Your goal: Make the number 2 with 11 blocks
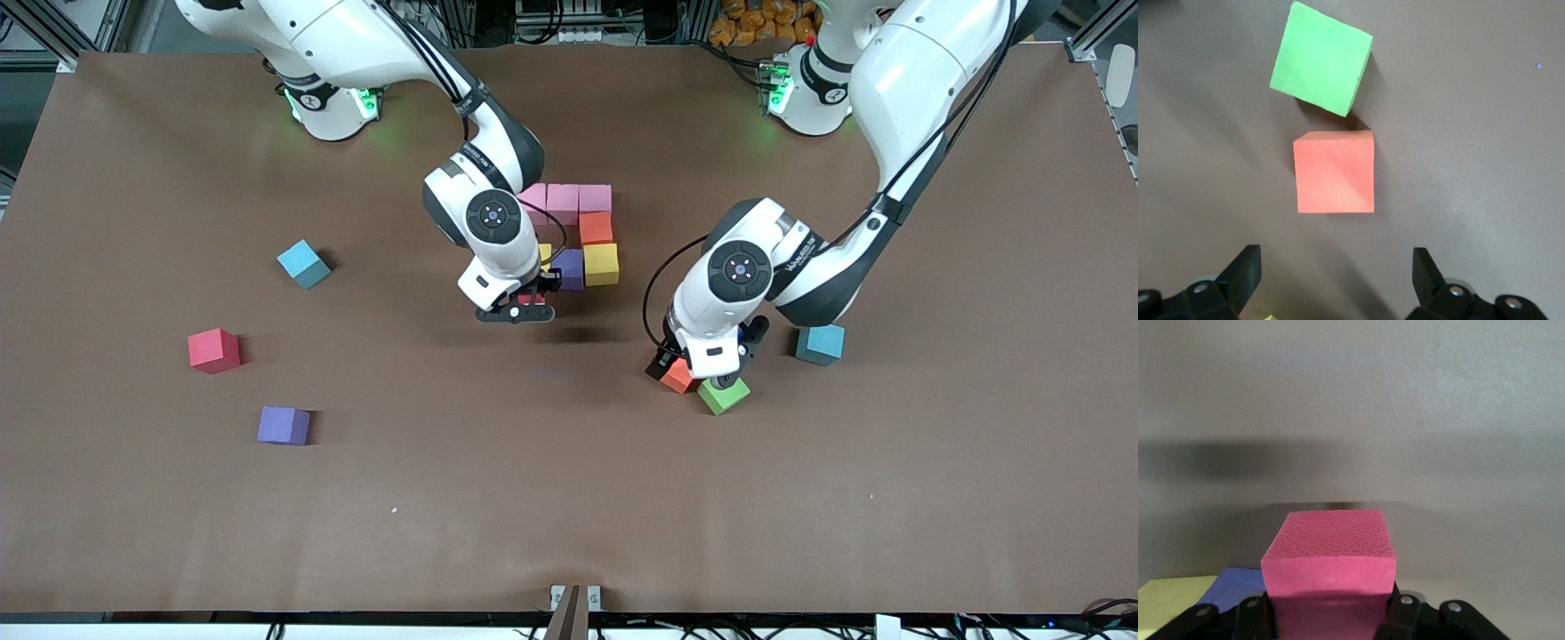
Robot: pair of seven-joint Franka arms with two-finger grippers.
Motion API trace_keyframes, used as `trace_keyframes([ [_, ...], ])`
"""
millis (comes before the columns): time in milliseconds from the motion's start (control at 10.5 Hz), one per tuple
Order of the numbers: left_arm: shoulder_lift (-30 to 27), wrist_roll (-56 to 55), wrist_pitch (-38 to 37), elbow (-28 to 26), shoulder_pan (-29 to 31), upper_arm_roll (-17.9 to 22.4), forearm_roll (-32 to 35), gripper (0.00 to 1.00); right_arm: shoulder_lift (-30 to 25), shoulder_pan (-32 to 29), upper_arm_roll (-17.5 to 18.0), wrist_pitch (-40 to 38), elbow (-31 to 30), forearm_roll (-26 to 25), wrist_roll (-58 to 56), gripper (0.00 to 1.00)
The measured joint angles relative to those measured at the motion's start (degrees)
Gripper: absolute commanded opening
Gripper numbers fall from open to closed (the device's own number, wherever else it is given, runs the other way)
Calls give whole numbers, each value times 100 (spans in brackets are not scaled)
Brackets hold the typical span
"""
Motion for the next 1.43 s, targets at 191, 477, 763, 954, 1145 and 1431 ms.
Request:
trace_keyframes([
  [191,159,364,0,33,-14,86,0,100,91,0,-8,95,-1,9,52,18],
  [477,291,707,0,69,-20,284,0,100,192,6,-8,182,-2,15,155,18],
  [763,475,747,1,256,-21,342,0,100,310,62,-5,246,-2,17,219,18],
  [954,574,753,1,277,-35,343,0,100,336,90,-5,262,-1,17,252,19],
  [1145,676,767,3,280,-74,344,20,100,336,124,-5,262,-1,17,256,21],
  [1431,768,767,8,289,-132,348,88,95,336,165,-6,261,-1,17,265,100],
])
